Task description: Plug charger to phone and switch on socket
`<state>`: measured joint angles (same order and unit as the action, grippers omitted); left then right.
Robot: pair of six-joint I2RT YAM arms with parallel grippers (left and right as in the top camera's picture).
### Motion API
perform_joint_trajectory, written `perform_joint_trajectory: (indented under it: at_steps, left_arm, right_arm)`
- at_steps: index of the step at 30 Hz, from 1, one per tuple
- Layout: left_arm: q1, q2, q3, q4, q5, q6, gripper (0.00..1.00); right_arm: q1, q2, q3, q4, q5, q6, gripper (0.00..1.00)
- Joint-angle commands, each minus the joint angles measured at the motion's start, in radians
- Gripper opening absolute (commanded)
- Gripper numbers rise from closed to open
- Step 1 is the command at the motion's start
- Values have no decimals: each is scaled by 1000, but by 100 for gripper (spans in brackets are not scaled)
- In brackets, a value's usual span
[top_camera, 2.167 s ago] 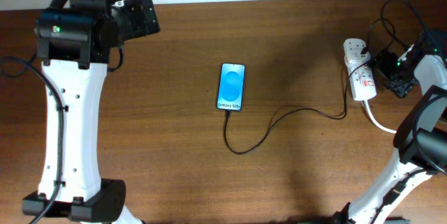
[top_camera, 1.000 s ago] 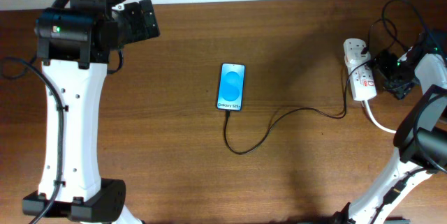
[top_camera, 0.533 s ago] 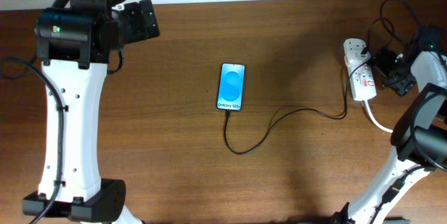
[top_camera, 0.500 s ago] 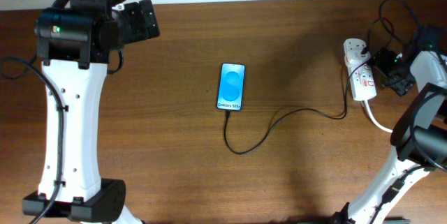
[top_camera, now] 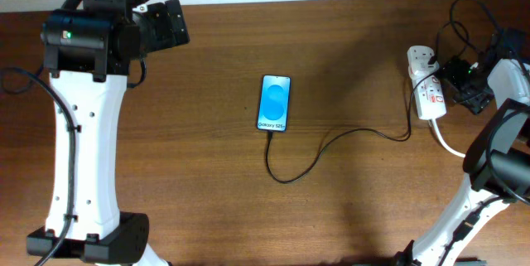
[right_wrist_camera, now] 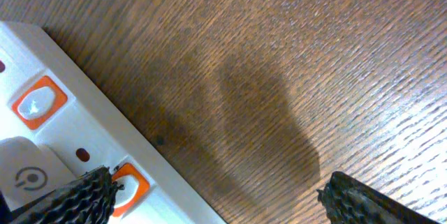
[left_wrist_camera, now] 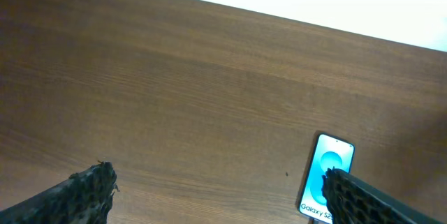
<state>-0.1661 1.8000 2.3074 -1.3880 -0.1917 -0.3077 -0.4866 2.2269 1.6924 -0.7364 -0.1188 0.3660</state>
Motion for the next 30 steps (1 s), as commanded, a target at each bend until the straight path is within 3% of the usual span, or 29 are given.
perform_joint_trajectory:
  at_steps: [1, 15, 25, 30]
  left_arm:
    - [-3, -2, -3, 2, -11, 2, 99]
    - [-3, -2, -3, 2, -11, 2, 99]
    - [-3, -2, -3, 2, -11, 2, 99]
    - [-3, -2, -3, 2, -11, 2, 99]
  right_arm:
    - [70, 53, -38, -50, -53, -41, 98]
    - [98, 24, -50, -104, -72, -47, 99]
    - [22, -608, -53, -494, 80, -13, 98]
    - [144, -1065, -280, -552, 77, -21, 98]
